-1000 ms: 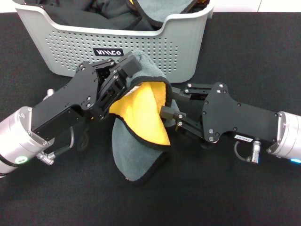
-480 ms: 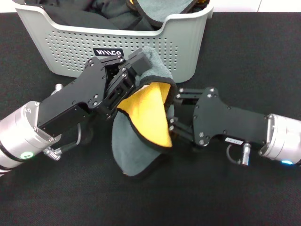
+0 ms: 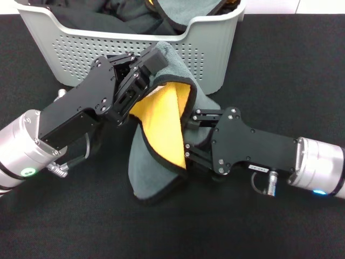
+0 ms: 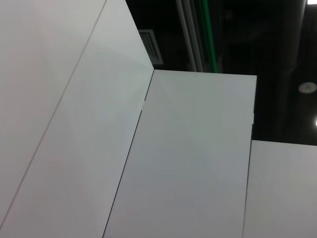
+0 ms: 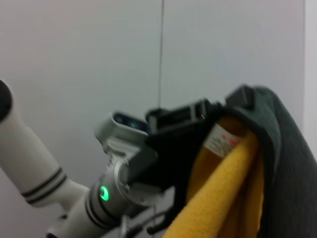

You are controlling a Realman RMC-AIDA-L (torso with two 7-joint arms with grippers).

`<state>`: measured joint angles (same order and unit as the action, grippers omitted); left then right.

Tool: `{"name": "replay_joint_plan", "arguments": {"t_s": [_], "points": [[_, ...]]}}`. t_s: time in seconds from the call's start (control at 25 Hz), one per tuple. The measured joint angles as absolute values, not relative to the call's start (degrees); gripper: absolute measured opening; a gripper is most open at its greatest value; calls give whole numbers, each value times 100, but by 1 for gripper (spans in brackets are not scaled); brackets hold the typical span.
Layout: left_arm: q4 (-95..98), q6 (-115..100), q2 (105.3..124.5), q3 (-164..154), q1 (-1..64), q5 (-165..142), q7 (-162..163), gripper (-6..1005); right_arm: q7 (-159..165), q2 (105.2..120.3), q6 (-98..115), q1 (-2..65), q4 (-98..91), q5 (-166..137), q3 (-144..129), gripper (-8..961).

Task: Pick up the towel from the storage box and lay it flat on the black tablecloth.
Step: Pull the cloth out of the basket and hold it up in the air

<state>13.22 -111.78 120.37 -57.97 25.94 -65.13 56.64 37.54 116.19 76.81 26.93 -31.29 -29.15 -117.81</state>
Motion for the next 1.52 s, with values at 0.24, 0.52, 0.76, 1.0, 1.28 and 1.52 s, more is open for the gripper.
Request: {"name": "replay_joint_plan", "arguments": {"t_s": [0.24,0.52,0.76,1.0,1.28,1.52], "points": [[1346,-11241,12047,-5823,2663,-6512,5695,22,3623,11619,7213,2794,-3172,-2619,-12033,317],[1327,-11322,12044,-5823,2699,-6394,5688,22,3620,11619,7031,2889,-3204,-2375,-12280,317],[1315,-11302,12040,-5824,2707,-6377,5659,23,3620,11619,7173,2912,-3345,-2317,-12469,317],[1310,-11265,12033,-5803,2695,-6372,5643,23,3690,11619,7471,2882,-3389,-2316,-12482,318],[1309,-11253,12032,-5800,2679,-6371,5636,23,3686,11619,7470,2802,-3184,-1633,-12472,318],[1308,-11249,12032,-5801,2661,-6371,5634,23,3721,11619,7471,2770,-2884,-1070,-12452,318]]}}
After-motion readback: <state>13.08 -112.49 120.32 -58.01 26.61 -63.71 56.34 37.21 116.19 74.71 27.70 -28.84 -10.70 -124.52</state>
